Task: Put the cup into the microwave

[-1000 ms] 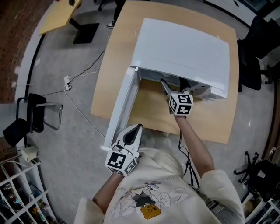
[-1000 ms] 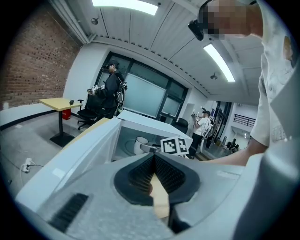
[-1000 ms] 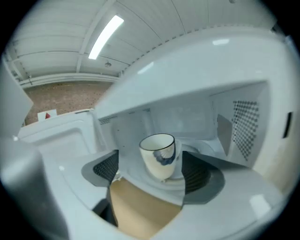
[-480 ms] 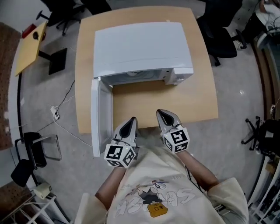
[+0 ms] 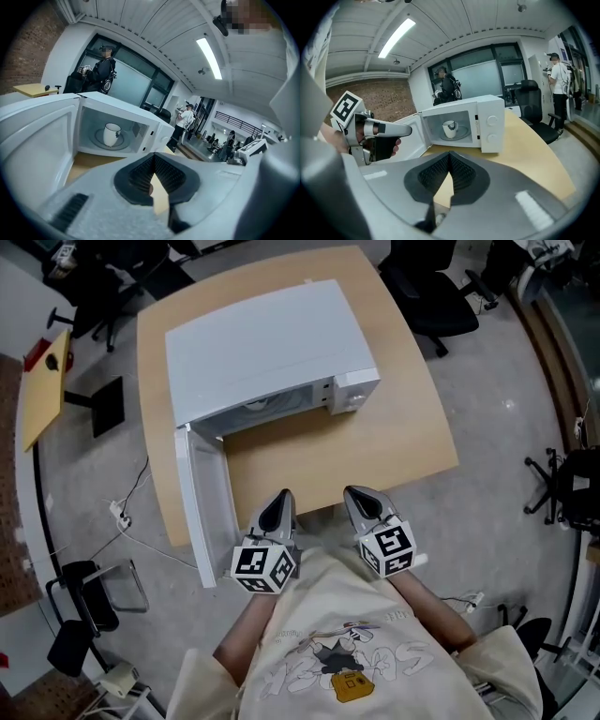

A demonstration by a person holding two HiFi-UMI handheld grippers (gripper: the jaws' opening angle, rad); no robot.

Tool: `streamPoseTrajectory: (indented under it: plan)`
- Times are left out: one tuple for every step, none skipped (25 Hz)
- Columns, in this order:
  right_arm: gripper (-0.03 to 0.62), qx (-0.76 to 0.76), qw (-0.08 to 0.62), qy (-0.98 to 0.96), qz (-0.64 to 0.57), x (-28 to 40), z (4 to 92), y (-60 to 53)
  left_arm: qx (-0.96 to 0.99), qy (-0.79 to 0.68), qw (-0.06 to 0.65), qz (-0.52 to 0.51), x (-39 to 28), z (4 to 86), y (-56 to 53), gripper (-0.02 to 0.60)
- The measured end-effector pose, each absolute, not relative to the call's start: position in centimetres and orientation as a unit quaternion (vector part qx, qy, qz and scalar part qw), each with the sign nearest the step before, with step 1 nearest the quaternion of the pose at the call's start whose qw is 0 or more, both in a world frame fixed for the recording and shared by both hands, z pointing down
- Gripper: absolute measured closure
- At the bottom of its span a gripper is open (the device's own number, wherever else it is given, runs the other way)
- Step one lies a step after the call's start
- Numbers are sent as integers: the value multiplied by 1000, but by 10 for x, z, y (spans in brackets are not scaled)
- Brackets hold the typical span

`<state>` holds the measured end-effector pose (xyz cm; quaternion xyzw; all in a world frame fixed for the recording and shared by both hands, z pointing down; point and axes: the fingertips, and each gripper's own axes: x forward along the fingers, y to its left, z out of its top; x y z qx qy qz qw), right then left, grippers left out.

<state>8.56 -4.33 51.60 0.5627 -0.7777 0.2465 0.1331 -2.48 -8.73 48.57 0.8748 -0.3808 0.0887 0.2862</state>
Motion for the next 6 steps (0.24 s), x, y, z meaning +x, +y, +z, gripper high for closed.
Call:
streamPoseTrajectory:
  plan:
    - [586,564,132,-777,247,87,515,-42,874,-381,288,90,-24,487,-86,580]
    - [586,564,131,-777,248,87,515,-41,873,-382,289,91,-23,488,-85,580]
    - [588,563,131,-777,248,87,514,-40,872,-383,290,92,-23,489,-85,578]
    - [588,562,131,-778,247,87,513,-39,871,-385,291,94,-22,490,-85,580]
    - [588,561,132,-780,246,87,512,-38,870,-386,292,95,-20,490,-85,580]
    - [588,559,132,-781,244,87,511,-37,869,-387,293,97,-19,491,-84,579]
